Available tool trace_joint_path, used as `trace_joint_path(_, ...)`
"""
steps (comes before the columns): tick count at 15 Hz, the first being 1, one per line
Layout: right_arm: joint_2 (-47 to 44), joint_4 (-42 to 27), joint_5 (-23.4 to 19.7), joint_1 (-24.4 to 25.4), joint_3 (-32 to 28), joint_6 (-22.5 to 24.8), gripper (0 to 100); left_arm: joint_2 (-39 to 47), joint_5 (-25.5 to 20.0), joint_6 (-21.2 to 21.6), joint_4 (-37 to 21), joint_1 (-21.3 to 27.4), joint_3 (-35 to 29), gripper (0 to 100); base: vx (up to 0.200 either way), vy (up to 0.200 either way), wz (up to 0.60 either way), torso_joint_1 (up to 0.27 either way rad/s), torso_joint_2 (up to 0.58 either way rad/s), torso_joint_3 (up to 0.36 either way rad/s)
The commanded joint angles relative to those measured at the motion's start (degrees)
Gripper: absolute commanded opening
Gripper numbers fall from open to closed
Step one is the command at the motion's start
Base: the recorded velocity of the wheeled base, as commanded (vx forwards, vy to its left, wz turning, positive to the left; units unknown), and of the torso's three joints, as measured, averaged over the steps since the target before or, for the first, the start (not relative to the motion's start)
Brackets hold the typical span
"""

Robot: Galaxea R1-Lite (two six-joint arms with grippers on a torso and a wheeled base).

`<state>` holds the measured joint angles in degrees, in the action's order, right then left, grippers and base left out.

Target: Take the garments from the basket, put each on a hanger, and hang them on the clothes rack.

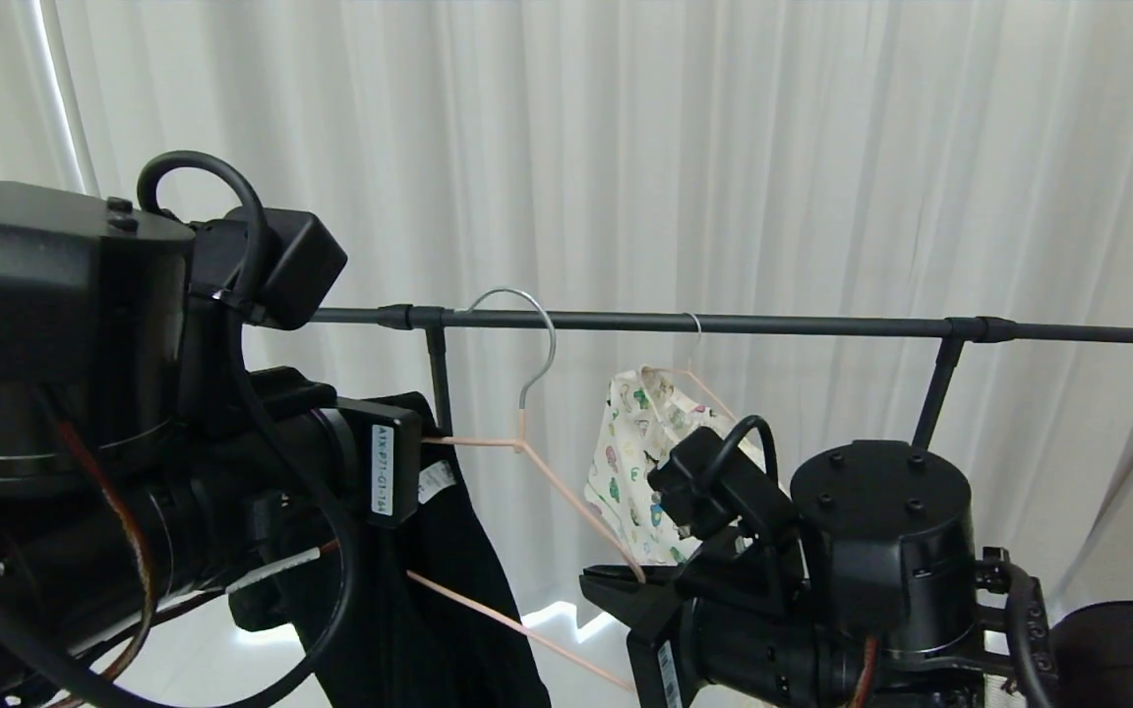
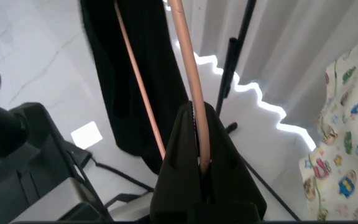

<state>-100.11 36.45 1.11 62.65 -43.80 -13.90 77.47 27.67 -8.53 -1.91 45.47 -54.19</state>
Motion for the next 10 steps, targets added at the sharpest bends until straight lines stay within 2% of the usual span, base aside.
trace_joint_path(1, -2.1, 1.0, 0.1, 0.4, -0.3, 0.0, 0, -0.2, 0.1, -0.1, 0.0, 2.7, -0.1, 0, 0.0, 0.0, 0.0, 0.0, 0.0, 0.0)
trace_joint_path(6, -2.2, 1.0, 0.1, 0.9, -0.4, -0.3, 0, -0.2, 0.1, 1.3, 0.3, 6.9, -1.4, 0, 0.0, 0.0, 0.0, 0.0, 0.0, 0.0)
trace_joint_path(10, -1.8, 1.0, 2.0, 0.9, -0.3, -0.7, 0, -1.9, 0.2, 1.9, 0.4, 8.4, 1.3, 0, 0.0, 0.0, 0.0, 0.0, 0.0, 0.0)
